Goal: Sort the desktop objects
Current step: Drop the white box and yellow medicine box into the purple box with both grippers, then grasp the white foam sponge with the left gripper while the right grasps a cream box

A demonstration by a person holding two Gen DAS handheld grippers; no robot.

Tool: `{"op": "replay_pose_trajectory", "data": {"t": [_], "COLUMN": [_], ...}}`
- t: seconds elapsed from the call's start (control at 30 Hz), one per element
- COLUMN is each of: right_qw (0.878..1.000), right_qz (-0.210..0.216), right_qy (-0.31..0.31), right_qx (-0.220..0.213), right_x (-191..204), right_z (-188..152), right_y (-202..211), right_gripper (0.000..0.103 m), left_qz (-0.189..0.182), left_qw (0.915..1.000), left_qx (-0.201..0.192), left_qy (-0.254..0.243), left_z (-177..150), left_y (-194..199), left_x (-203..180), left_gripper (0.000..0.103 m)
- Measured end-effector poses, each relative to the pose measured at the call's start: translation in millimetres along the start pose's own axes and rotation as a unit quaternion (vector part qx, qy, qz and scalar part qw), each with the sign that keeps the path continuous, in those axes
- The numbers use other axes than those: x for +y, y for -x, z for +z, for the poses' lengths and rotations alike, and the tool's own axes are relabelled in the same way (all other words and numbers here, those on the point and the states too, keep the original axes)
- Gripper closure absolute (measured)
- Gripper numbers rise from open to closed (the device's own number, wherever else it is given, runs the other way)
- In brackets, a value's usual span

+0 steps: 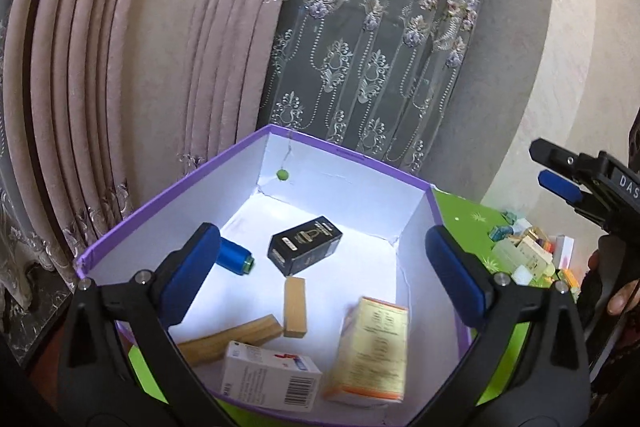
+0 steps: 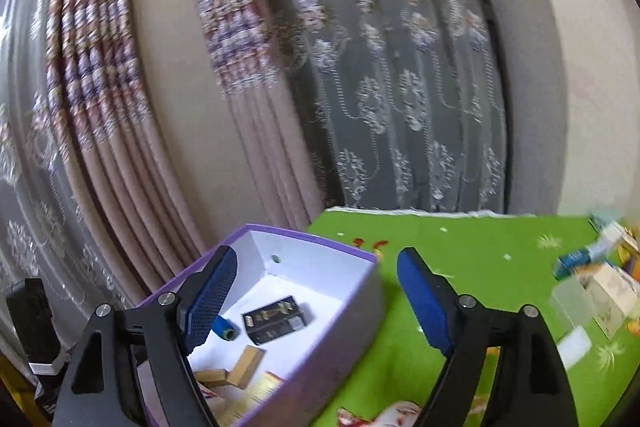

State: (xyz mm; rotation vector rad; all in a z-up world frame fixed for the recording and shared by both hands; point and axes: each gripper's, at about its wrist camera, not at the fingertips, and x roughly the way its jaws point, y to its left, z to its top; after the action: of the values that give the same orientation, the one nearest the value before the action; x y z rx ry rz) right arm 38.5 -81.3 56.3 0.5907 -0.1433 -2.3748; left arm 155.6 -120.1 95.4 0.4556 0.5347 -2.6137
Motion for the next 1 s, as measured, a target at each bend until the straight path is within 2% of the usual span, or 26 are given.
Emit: {"op": "replay_pose_trajectory", "data": {"t": [0.37,0.53,0.63,0.73,0.77,0.93,1.0], "right_qw": [0.996,0.992,0.988,0.983,0.982,0.974,0.972], "right_qz": [-0.045,-0.082,-0.107,-0.135,-0.144,-0.176,-0.183], "right_qy": [-0.071,-0.093,-0.112,-0.124,-0.124,-0.131,-0.127], "right_qx": [-0.011,-0.013,-0.013,-0.005,0.001,0.059,0.077], "right_x": [-79,-119,-147,-173,-180,-220,-228], "right_z": [-26,-46,-62,-82,-88,-126,-136], "right_y": [52,84,105,123,127,137,137], "right_gripper": [0.019,0.019,0.019,0.019,0.019,0.019,0.019], "left_qz": [-0.017,-0.056,-0.081,-0.108,-0.112,-0.147,-0.158], "left_qw": [0.9980,0.9908,0.9809,0.9658,0.9580,0.9332,0.9260], "left_qx": [0.008,0.019,0.045,0.088,0.113,0.200,0.215], "left_qy": [-0.061,-0.122,-0.171,-0.219,-0.239,-0.260,-0.267], "left_z": [-3,-19,-39,-61,-70,-98,-108], "left_y": [2,2,-10,-35,-51,-117,-136], "left_x": [-60,-111,-150,-188,-204,-254,-272], "left_gripper": [0.001,0.001,0.001,0.001,0.001,0.001,0.001]}}
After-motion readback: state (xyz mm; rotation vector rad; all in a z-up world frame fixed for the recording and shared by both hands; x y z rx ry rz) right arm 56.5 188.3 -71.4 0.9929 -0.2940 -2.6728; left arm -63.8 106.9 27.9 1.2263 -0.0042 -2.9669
